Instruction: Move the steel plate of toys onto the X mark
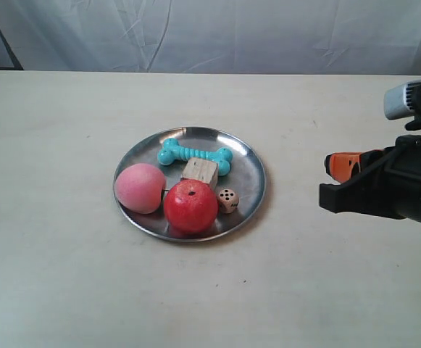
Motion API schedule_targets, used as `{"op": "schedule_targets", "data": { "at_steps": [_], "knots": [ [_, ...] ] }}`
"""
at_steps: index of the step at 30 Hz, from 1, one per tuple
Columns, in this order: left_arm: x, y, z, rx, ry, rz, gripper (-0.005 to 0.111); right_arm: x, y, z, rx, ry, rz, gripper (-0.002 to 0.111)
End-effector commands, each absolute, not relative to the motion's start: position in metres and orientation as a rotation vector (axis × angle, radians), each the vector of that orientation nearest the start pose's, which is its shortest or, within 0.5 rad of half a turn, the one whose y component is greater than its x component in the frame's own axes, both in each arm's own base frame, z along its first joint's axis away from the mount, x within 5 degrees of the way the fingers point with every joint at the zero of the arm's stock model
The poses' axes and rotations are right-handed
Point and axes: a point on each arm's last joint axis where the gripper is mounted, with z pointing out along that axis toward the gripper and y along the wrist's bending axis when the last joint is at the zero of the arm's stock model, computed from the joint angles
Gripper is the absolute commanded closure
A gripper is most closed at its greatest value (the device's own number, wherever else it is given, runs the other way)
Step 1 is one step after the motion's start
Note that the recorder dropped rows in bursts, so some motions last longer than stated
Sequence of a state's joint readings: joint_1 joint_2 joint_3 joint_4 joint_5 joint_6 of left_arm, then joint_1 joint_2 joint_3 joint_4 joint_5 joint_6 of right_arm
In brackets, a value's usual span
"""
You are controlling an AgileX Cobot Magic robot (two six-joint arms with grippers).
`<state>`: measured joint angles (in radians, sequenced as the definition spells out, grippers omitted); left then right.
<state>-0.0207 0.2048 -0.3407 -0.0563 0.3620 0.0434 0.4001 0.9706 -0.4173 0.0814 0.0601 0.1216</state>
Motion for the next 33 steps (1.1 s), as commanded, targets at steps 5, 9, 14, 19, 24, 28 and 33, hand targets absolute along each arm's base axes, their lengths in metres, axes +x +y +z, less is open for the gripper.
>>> {"op": "schedule_targets", "data": {
  "at_steps": [5, 9, 14, 19, 24, 28, 33],
  "knots": [
    [0.069, -0.002, 0.201, -0.003, 1.692, -0.04, 0.107, 0.17, 0.072, 0.238, -0.218, 2.106, 0.362, 0.108],
    [0.061, -0.002, 0.197, 0.018, 1.681, -0.022, 0.107, 0.17, 0.072, 0.238, -0.218, 2.104, 0.363, 0.108],
    [0.055, -0.002, 0.191, 0.024, 1.727, -0.021, 0.107, 0.17, 0.072, 0.238, -0.218, 2.104, 0.363, 0.108],
    [0.055, -0.002, 0.191, 0.03, 1.727, -0.012, 0.107, 0.171, 0.072, 0.238, -0.224, 2.099, 0.359, 0.108],
    [0.055, -0.002, 0.191, 0.03, 1.727, -0.012, 0.107, 0.171, 0.072, 0.238, -0.222, 2.099, 0.361, 0.108],
    [0.055, -0.002, 0.191, 0.03, 1.727, -0.012, 0.107, 0.171, 0.072, 0.238, -0.222, 2.099, 0.361, 0.108],
    [0.055, -0.002, 0.191, 0.03, 1.727, -0.012, 0.107, 0.167, 0.071, 0.242, -0.223, 2.091, 0.365, 0.108]
  ]
}}
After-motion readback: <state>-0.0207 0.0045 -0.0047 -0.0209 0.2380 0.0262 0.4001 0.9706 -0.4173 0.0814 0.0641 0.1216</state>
